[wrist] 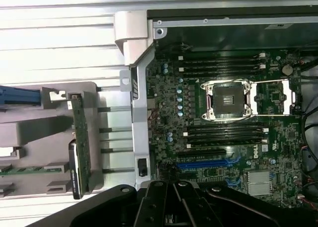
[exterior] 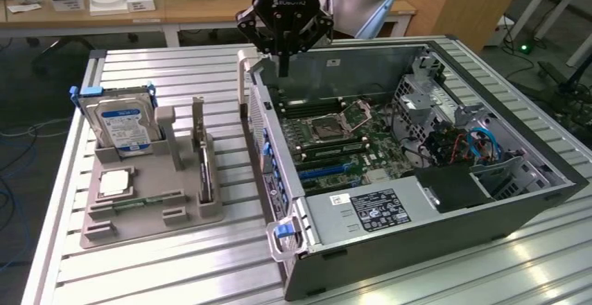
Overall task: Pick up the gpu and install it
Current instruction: 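Reach for the gpu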
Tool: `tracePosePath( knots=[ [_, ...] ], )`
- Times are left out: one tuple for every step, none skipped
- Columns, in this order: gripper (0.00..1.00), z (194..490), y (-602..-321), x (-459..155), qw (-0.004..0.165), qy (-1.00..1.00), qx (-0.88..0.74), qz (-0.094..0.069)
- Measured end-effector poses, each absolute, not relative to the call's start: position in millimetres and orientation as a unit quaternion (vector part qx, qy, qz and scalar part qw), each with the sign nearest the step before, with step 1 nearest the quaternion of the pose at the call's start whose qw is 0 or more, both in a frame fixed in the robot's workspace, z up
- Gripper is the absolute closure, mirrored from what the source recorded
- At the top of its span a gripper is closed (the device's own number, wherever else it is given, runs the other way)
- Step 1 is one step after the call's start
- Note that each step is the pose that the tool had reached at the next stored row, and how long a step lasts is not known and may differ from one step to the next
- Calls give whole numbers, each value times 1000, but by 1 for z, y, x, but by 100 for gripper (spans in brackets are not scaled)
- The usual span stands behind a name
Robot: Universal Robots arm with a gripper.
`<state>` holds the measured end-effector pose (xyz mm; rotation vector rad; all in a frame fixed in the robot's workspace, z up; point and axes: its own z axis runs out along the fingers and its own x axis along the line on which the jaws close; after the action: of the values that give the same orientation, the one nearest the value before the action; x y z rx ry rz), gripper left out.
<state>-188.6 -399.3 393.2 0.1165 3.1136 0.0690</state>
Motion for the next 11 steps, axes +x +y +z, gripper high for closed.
tracePosePath(
  knots=[
    [90,393,-399,-190,12,999,37,22],
    [90,393,-399,-192,12,999,37,22],
    [90,393,-399,-194,13,999,37,22],
    [90,393,-399,-196,12,999,37,22],
    [90,393,-399,-197,12,999,37,22],
    [90,393,-399,-199,12,999,37,22],
    [90,393,-399,-200,12,999,37,22],
    [90,393,-399,-202,12,999,37,22],
    [90,393,-399,-203,12,999,37,22],
    [90,393,-399,-205,12,999,37,22],
    [90,393,-399,-206,12,999,37,22]
  ],
)
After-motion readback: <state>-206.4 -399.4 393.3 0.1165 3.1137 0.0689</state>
